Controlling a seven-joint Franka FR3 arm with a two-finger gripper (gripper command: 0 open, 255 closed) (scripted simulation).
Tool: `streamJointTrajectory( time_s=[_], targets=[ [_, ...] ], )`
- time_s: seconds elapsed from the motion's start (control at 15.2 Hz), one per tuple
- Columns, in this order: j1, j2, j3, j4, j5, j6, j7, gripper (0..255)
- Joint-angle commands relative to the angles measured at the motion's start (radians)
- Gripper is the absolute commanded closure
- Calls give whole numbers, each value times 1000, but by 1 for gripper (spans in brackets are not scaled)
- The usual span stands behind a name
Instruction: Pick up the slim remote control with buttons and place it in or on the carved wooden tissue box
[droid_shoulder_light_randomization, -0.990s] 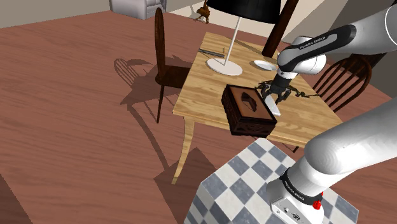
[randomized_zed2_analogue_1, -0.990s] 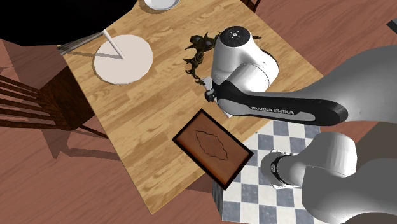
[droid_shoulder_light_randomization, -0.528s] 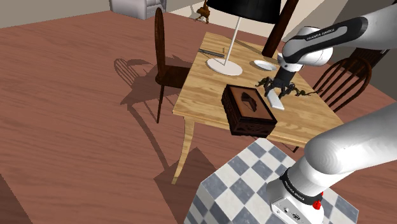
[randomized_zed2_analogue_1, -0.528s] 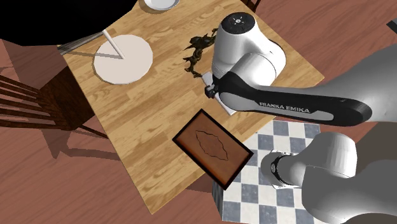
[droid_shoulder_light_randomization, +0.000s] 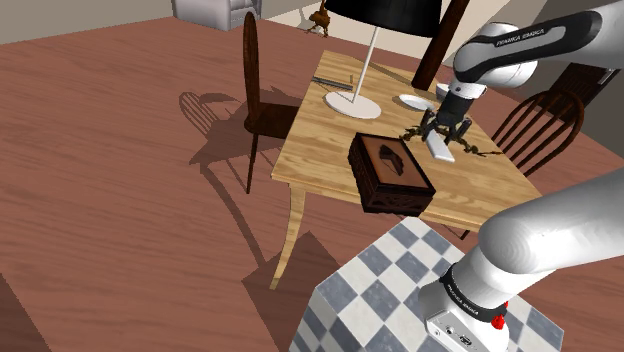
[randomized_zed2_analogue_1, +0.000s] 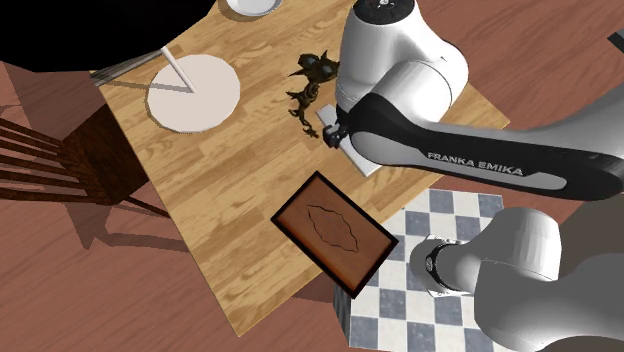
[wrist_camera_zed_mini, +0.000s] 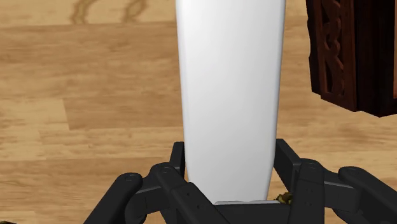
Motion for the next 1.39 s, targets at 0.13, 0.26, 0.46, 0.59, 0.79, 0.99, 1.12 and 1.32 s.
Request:
streamJointTrajectory(
  time_s=[0.13,0.26,0.46,0.59,0.79,0.99,1.12,1.32],
  targets=[
    [0,-18,7,38,0,-55,1,255],
    [0,-27,11,58,1,-84,1,255],
    [1,-38,17,90,2,-127,2,255],
    [1,-44,20,112,4,-155,2,255],
    [2,-50,24,139,5,-188,2,255],
    [19,-115,83,79,13,-199,77,255],
    [32,-155,123,45,24,-207,127,255],
    [55,-205,184,1,48,-219,199,255]
  ],
)
